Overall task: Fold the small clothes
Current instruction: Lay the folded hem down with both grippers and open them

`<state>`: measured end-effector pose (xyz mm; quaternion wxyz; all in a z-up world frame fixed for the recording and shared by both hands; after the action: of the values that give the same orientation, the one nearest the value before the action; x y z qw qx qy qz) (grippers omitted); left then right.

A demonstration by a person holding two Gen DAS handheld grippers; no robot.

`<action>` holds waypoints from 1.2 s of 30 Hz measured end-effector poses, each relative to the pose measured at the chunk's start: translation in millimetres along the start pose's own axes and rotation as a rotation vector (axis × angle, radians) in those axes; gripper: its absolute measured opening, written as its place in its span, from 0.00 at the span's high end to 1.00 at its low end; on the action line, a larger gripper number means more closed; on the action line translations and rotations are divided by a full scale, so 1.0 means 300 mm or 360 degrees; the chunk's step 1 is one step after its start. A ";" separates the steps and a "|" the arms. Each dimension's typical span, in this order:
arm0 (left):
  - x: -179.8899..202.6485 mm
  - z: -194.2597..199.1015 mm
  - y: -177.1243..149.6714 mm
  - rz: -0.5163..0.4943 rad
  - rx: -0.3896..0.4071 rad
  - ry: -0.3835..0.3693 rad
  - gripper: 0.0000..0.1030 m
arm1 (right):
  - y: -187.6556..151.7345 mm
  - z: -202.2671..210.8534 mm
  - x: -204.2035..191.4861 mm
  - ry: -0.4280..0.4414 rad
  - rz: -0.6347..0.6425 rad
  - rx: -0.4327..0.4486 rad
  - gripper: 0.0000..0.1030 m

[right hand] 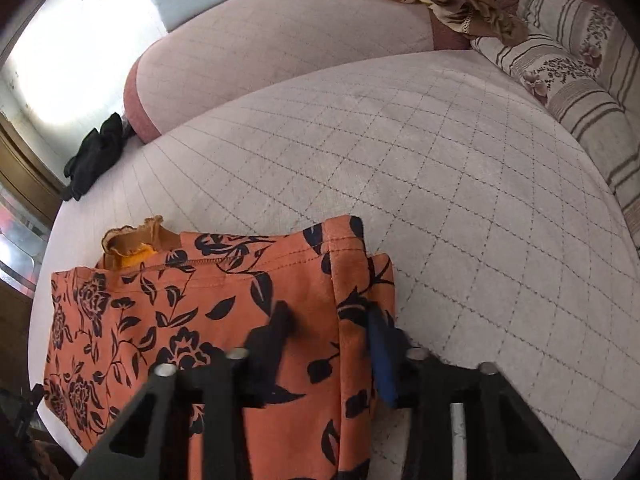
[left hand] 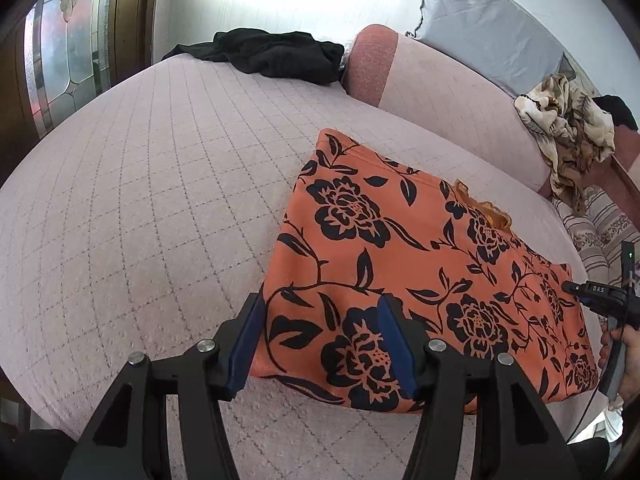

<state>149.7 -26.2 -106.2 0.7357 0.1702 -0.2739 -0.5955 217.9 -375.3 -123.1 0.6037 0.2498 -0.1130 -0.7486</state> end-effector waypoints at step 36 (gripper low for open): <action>0.136 -0.123 -0.008 -0.0427 -0.0070 0.0150 0.29 | -0.087 0.125 -0.117 0.0328 -0.0163 0.0071 0.33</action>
<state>175.9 -69.0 -128.5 0.6651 0.2167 -0.2008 -0.6858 181.8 -340.3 -95.3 0.5672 0.3443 -0.0541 -0.7461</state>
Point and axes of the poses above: each gripper's, at about its wrist camera, not at the fingertips, and z roughly against the way its jaws point, x to its right, y to its top, the point moved 4 cm from there along -z, roughly the way its jaws point, and after that the axes turned 2 degrees about -z, right-handed, at the moved point
